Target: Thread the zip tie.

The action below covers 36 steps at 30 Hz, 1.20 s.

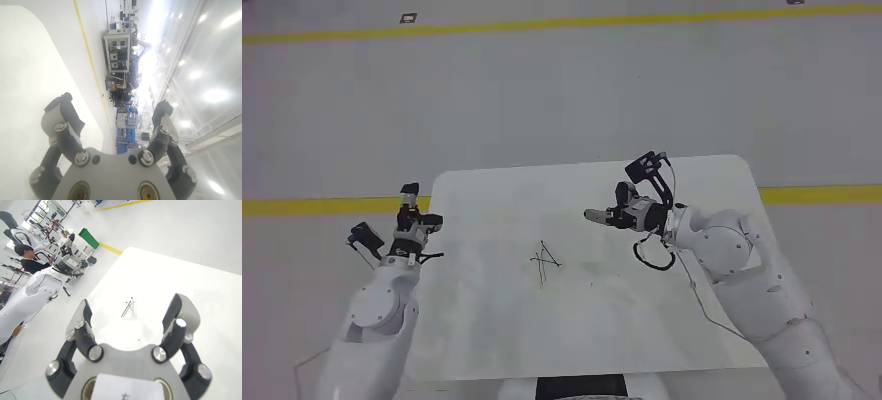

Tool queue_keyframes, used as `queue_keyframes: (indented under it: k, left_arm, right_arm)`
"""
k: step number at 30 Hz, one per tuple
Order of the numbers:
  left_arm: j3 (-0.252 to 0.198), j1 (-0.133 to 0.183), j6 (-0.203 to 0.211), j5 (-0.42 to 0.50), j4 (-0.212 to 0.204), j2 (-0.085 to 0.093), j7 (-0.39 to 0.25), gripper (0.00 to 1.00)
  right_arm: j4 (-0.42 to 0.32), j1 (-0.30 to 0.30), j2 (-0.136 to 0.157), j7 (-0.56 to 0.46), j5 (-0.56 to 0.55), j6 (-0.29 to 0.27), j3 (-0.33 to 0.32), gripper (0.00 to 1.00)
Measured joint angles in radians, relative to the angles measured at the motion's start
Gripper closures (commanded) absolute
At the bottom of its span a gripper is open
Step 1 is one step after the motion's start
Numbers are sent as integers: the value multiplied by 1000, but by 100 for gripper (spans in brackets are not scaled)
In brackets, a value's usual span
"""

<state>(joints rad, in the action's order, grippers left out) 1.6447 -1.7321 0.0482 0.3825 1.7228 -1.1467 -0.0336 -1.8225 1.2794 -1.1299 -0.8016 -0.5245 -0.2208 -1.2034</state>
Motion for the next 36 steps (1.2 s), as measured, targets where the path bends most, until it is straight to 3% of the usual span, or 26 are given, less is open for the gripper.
queue_keyframes:
  k: [5, 9, 13, 19, 25, 36]
  left_arm:
    - [42, 4, 37, 27, -46, 0, -30, 0]
    - [58, 7, 67, 80, -55, 0, -93, 0]
    - [58, 7, 67, 79, -54, 0, -89, 0]
    - [58, 7, 67, 79, -54, 0, -89, 0]
    - [58, 7, 67, 79, -54, 0, -89, 0]
    - [58, 7, 67, 79, -54, 0, -89, 0]
  right_arm:
    - [0, 0, 0, 0, 0, 0, 0, 0]
    - [0, 0, 0, 0, 0, 0, 0, 0]
    - [-7, -7, -1, -9, -8, -7, 10, 0]
    - [20, -144, -22, -139, -24, -5, 158, 0]
    - [114, -279, -60, -295, -42, 83, 347, 0]
    - [119, -288, -64, -291, -28, 85, 361, 0]
